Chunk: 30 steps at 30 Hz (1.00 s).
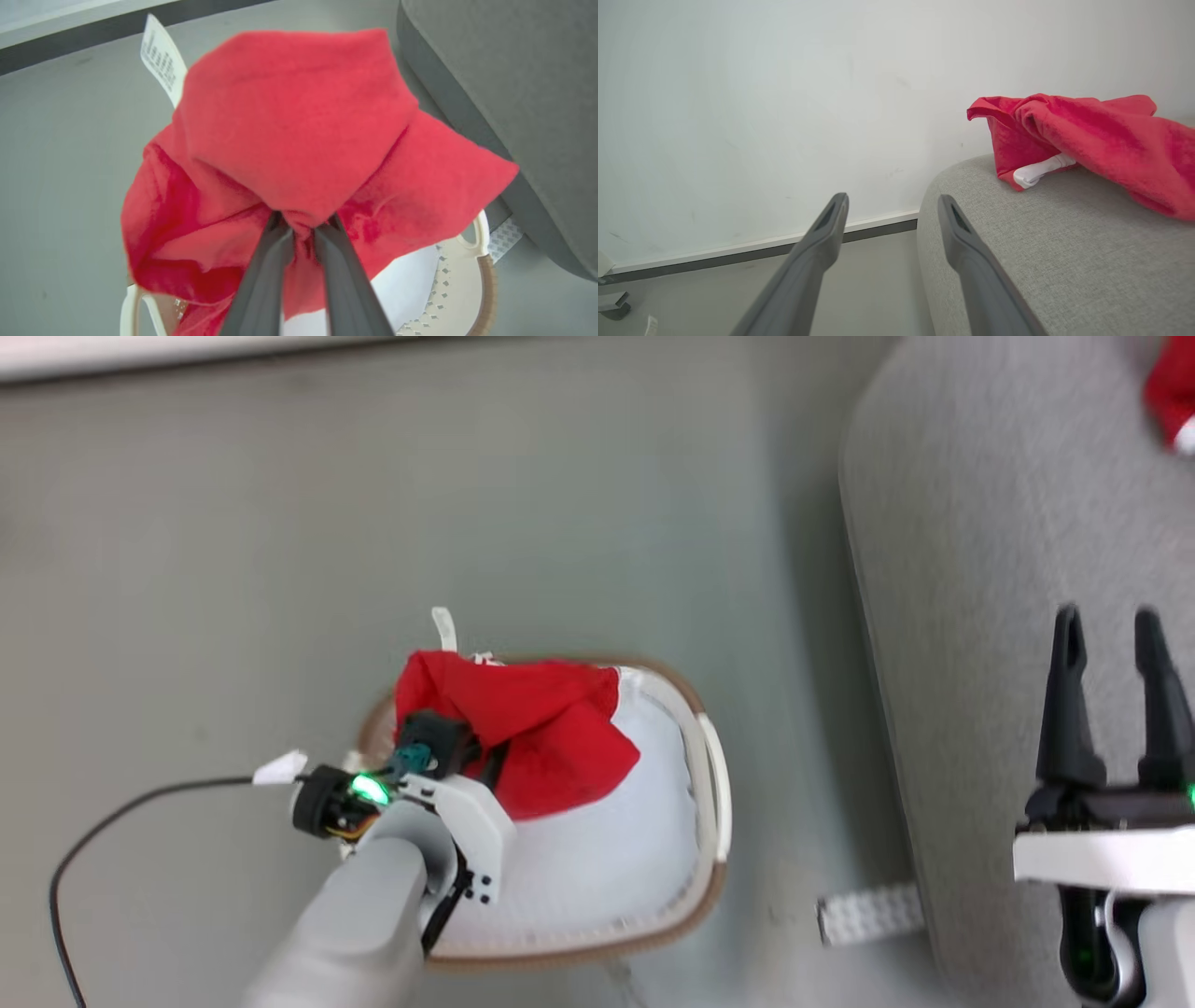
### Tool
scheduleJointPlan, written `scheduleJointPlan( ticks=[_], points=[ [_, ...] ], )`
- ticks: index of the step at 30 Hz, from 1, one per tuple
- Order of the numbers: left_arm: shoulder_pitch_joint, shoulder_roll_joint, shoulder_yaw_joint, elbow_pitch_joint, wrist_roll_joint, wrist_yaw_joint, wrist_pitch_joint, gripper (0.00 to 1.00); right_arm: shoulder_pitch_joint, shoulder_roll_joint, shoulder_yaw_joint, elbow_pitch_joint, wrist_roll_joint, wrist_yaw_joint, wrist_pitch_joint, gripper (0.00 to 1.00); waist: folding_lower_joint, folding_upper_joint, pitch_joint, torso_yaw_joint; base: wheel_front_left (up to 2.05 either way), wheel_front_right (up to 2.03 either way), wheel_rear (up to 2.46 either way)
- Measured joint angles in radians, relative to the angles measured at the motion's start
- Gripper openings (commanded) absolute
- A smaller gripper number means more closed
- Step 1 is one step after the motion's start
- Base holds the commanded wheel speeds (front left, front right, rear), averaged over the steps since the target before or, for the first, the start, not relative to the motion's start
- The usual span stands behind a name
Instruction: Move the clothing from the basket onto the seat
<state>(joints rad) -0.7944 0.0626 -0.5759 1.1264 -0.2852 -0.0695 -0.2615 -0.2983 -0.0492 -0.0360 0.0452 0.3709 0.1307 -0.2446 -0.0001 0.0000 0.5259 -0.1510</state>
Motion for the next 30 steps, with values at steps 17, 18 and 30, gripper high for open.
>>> scheduleJointPlan(
  ticks=[17,18,30],
  points=[
    [0.212,0.098,0.118,-0.649,-0.122,0.095,0.111,0.00,0.182,0.001,0.033,0.080,-0.026,0.000,0.043,1.00,-0.0003,0.0000,-0.421,0.079,0.00,0.00,0.00],
    [0.226,0.110,0.123,-0.703,-0.123,0.109,0.130,0.00,0.190,0.000,0.035,0.080,-0.026,0.000,0.049,1.00,-0.0003,0.0000,-0.438,0.080,0.00,0.00,0.00],
    [0.323,0.203,0.168,-1.104,-0.140,0.217,0.301,0.00,0.249,0.000,0.088,0.066,-0.015,0.000,0.069,1.00,-0.0003,0.0001,-0.531,0.069,0.00,0.00,0.00]
  ],
)
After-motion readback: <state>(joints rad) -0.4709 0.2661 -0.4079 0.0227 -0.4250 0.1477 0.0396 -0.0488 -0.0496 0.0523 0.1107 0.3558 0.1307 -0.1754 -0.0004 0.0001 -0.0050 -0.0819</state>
